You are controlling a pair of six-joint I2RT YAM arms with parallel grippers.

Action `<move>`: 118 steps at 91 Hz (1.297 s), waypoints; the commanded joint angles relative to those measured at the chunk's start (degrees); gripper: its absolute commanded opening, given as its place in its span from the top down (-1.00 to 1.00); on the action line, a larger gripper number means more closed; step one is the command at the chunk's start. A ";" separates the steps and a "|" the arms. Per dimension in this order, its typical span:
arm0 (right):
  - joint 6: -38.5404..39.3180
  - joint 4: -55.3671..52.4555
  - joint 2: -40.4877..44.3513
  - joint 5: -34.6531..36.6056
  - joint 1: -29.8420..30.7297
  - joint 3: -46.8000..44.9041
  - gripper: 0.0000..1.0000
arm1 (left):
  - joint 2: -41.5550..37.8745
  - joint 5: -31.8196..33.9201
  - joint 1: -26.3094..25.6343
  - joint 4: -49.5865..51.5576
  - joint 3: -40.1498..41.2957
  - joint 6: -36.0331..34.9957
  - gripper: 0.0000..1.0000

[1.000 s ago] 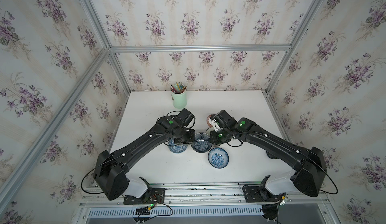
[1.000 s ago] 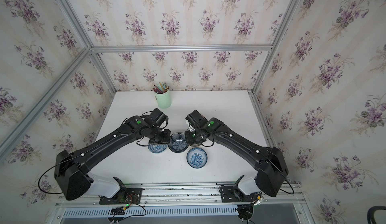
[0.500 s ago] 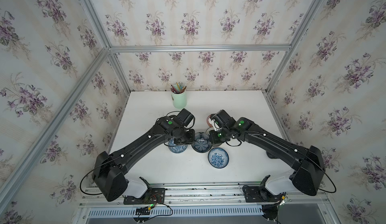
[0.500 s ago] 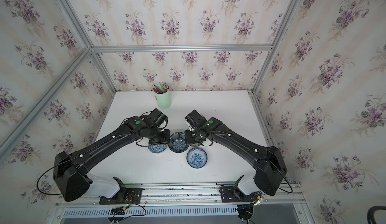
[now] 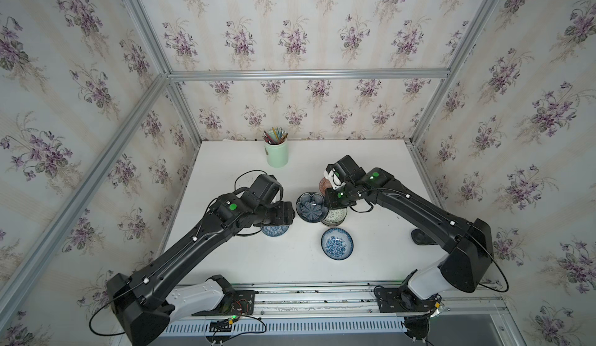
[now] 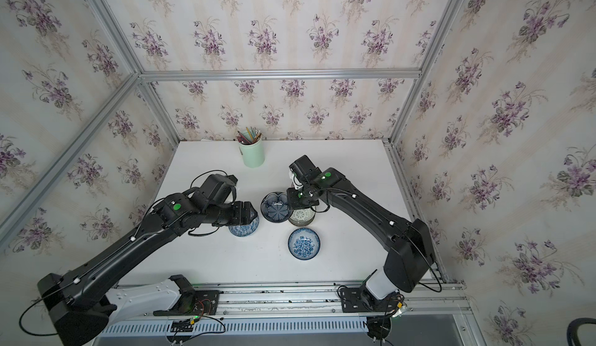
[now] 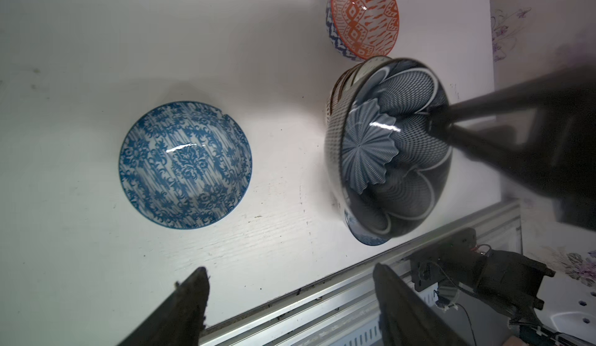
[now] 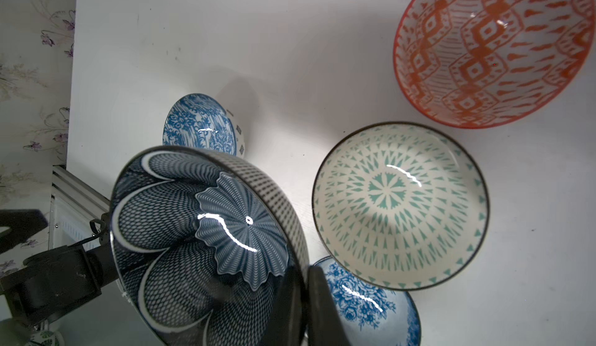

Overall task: Stack the bowls
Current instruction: Place the bowl on the bowl.

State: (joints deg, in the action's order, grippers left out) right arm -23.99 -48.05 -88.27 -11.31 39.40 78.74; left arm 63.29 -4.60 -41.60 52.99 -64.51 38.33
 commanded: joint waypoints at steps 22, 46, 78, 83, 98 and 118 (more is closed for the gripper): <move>2.44 0.44 -0.73 -3.92 -7.63 -1.00 1.00 | -12.58 5.39 1.31 3.16 10.88 3.62 -0.61; 2.78 0.74 -2.24 -4.13 -7.59 -1.12 1.00 | -13.31 4.63 1.55 2.61 13.58 3.76 -0.61; 2.98 1.74 -3.13 -3.95 -7.59 -2.27 1.00 | -12.40 3.52 1.59 1.48 15.18 3.82 -0.60; 3.06 1.79 -3.07 -3.90 -7.63 -2.21 1.00 | -12.56 3.70 1.56 1.61 15.29 3.81 -0.60; 3.07 1.65 -3.26 -3.87 -7.78 -1.57 1.00 | -13.03 3.72 1.62 1.50 15.32 3.75 -0.60; 2.72 1.57 -3.62 -3.28 -11.25 0.08 1.00 | -13.32 3.90 1.66 1.90 15.43 3.75 -0.60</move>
State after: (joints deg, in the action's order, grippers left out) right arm -21.04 -47.77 -91.66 -15.05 29.36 78.11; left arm 50.28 -0.93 -40.03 55.13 -49.15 42.04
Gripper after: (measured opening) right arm 0.090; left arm 0.799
